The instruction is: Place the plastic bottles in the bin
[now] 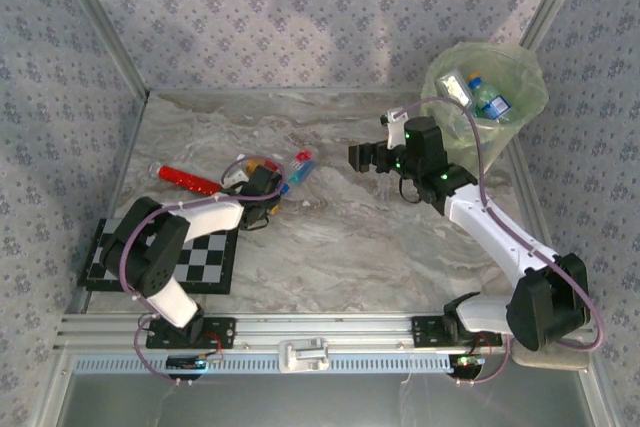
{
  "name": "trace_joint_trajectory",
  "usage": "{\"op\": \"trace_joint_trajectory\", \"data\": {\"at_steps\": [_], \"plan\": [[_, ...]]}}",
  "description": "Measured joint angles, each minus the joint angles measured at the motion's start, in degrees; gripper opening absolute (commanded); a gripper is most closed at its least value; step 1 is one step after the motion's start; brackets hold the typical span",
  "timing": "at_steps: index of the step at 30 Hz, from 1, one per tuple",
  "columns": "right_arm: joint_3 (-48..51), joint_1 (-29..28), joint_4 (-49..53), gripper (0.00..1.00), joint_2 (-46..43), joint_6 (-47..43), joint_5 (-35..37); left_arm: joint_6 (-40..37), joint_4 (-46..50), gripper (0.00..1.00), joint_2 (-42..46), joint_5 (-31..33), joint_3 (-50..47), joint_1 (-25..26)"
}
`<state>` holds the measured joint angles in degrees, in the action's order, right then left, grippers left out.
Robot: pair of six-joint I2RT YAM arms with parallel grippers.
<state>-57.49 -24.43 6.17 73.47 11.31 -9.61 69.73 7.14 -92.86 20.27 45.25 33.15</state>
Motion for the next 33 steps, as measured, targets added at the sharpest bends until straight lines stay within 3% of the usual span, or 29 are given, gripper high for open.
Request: {"op": "trace_joint_trajectory", "data": {"at_steps": [6,12,19,33], "plan": [[0.46,-0.17,-0.02,1.0,-0.04,0.09,-0.48,-1.03,1.01,0.52,5.55,2.32,-1.31,1.07],[0.35,-0.22,-0.09,1.0,0.11,1.79,-2.29,-9.16,-2.03,0.52,14.71,2.19,-1.7,2.25],[-0.66,0.09,-1.79,1.0,0.35,6.54,-7.17,-22.32,-13.25,0.53,21.2,-5.44,-4.72,3.37],[-2.34,-1.07,-10.38,0.86,6.69,16.63,-19.76,-38.23,-23.65,0.52,18.84,-22.12,-3.69,9.57]]}}
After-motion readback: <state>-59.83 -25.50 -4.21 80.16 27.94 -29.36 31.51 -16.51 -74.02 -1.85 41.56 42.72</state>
